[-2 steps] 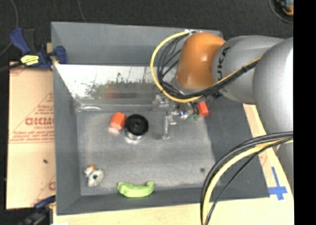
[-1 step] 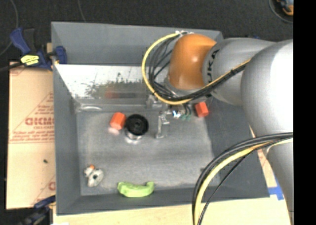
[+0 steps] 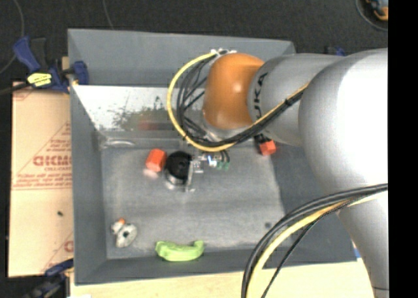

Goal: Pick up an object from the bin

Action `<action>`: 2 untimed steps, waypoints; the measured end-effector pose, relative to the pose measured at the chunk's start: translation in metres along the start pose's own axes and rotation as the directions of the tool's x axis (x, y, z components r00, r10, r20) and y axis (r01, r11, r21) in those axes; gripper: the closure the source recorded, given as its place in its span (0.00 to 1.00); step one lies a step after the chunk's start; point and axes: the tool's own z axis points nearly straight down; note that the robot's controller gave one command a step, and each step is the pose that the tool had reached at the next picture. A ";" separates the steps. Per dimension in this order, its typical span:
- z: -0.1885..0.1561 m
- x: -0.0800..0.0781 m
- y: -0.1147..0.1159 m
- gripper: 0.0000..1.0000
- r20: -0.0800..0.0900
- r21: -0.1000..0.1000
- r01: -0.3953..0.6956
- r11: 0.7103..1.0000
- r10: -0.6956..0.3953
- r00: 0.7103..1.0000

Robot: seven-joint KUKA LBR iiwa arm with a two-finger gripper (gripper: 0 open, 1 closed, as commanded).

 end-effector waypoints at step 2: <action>0.000 -0.003 0.015 1.00 0.010 0.007 0.138 0.990 -0.138 0.990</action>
Offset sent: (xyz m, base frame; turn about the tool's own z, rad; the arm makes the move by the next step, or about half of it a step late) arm 0.0000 0.0000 0.0000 0.0000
